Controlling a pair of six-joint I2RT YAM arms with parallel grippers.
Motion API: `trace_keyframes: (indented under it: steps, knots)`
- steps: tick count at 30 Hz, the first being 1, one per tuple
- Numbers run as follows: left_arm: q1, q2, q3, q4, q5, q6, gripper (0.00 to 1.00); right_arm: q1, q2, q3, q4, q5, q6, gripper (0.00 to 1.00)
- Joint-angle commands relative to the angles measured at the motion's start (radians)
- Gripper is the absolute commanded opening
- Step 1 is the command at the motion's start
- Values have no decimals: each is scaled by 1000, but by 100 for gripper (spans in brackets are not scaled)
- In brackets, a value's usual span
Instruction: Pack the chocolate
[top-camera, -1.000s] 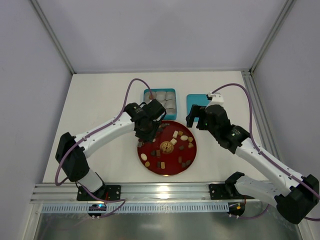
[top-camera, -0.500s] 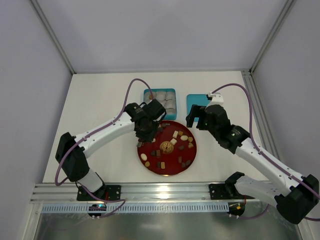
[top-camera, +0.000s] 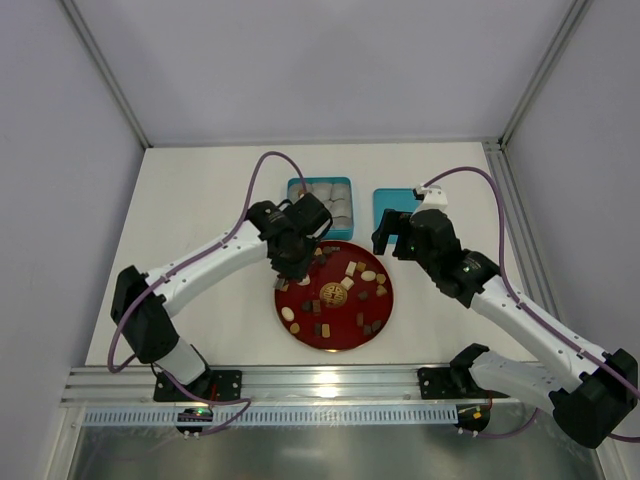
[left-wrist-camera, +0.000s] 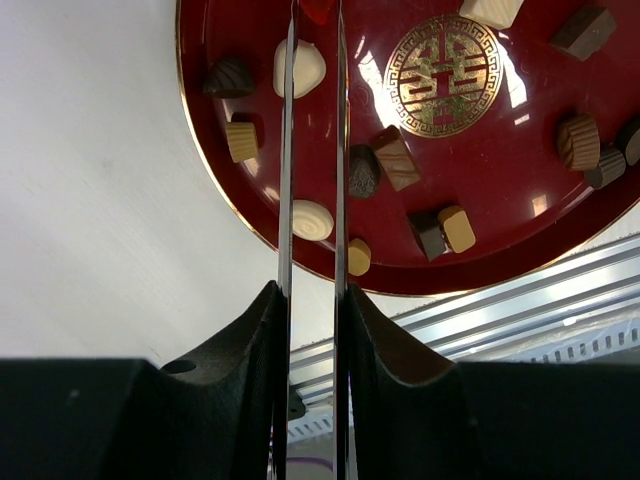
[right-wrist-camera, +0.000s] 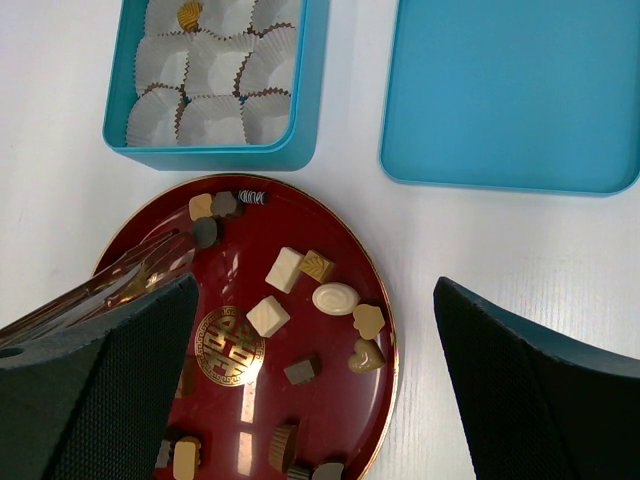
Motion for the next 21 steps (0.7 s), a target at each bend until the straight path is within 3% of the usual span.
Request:
trace_keyframes:
  steps: [1,21]
  knots:
    - [-2,-26,50,-21,-12,21,29,-4,-12,0,26,17,13,100]
    - [1,-9,207,-88,-5,27,29,-4,-13,10,29,21,6,100]
